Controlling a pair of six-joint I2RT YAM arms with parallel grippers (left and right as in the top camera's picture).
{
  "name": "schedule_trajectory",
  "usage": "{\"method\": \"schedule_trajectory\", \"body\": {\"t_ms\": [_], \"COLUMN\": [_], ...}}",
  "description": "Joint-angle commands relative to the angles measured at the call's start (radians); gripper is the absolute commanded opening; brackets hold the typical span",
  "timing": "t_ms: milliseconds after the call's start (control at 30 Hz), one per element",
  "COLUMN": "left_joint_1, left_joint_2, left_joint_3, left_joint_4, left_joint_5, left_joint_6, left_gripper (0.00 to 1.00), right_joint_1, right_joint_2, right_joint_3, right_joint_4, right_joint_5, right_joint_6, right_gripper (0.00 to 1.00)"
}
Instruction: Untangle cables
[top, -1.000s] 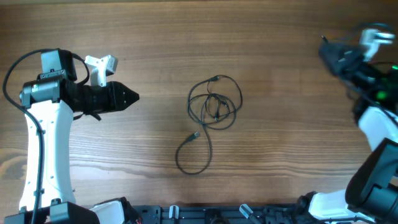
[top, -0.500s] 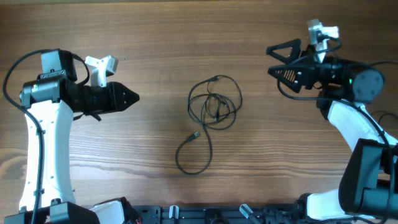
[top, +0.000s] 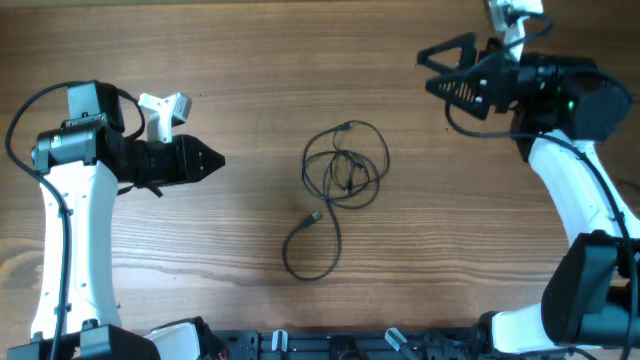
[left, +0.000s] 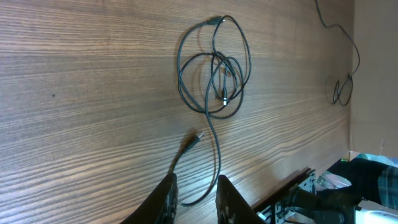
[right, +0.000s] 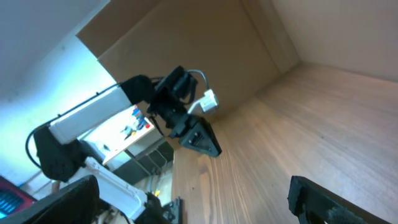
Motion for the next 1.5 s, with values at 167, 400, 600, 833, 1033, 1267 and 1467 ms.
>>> {"method": "schedule_trajectory", "body": {"t_ms": [167,400,600,833,1033,1267,1467], "left_joint_1": [-0.004,-0.004,-0.004,-0.004,-0.004,-0.004,-0.004], "left_joint_2": [-0.016,-0.016,-0.017,-0.016,-0.016,-0.016,-0.017], "left_joint_3": [0.005,0.005,0.005,0.005,0.005,0.005,0.005], "left_joint_4": [-0.014,-0.034,-0.043,-0.047,-0.043,-0.043,-0.035], "left_joint_5": [0.002,0.002,0.002,0.001,0.001,0.001,-0.025], "left_joint_6": [0.027,0.027,0.027,0.027,0.027,0.031,0.031], "left_gripper": [0.22,0.22,0.22,0.22,0.22,0.22,0.22], "right_joint_1": [-0.002,-0.021,0.015,0.055,0.055,0.101,0.215], "right_joint_2": [-0.004,-0.004,-0.003,0.002,0.003,0.004,0.004], "right_joint_3": [0.431,0.678,0.703,0.7,0.693,0.492,0.254], "right_joint_4": [-0.257,-1.497,-2.079,-2.453,-2.824,-2.863,-2.61], "right_joint_5": [0.058,0.297,0.868,1.832,1.886,1.122,1.162], "right_joint_6": [-0.023,-0.84,-1.216,-1.643,-1.598,-2.049,-2.154], "right_gripper": [1.0,0.99,1.0,1.0,1.0,1.0,1.0]}}
